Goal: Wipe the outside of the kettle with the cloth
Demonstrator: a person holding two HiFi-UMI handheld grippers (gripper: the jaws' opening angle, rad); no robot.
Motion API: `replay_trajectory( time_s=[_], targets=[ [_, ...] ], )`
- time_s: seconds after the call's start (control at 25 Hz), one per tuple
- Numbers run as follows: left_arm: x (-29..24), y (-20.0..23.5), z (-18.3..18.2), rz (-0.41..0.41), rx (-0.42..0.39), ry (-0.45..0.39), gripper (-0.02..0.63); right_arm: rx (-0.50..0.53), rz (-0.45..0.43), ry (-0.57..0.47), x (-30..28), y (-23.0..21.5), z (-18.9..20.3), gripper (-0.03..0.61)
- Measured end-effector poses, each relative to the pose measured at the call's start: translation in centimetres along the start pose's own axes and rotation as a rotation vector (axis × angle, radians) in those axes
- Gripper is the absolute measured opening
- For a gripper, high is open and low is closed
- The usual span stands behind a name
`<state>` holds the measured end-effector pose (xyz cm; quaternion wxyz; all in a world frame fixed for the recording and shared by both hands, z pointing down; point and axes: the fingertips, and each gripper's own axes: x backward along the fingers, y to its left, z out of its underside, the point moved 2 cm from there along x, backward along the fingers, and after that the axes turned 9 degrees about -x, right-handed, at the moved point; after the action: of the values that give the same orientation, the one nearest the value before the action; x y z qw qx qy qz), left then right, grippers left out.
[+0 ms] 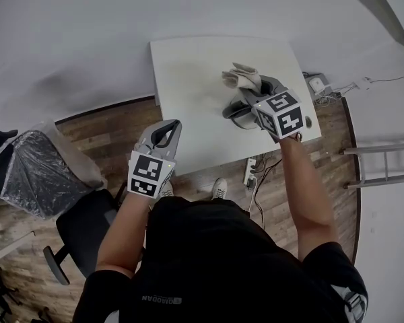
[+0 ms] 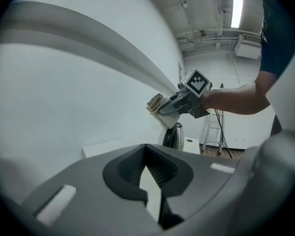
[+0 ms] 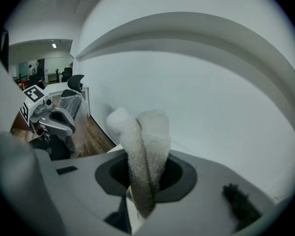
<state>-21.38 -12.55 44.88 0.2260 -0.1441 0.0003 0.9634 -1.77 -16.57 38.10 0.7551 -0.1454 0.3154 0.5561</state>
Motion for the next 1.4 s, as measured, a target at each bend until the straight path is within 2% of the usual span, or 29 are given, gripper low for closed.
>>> replay_trajectory(
  time_s=[0.16,0.4,0.56,0.8,1.4],
  targets=[
    [0.2,0.3,0.4,-0.003,0.009,0.007,0.006,-0.126,-0.007,-0.056,-0.2,0.1,0.6,0.094],
    [0.5,0.5,1.2,-0.001,0.019,0.026,0.006,-0.429,0.004,-0.203,-0.6,0.4,3.4,0.094],
    [0.4,0.7,1.7,0.0,0.02,0.036,0.006,-0.548,-0.001,-0.204,-1.9,1.7,6.5,0.093],
    [0.4,0.9,2.6,-0.006,0.028,0.059,0.006,-0.618,-0.019,-0.169,-3.4,3.4,10.5,0.094],
    [0.2,-1.0,5.2,0.03,0.036,0.121,0.006,-0.659,-0.058,-0.044,-7.2,5.7,16.6,0.094]
  ],
)
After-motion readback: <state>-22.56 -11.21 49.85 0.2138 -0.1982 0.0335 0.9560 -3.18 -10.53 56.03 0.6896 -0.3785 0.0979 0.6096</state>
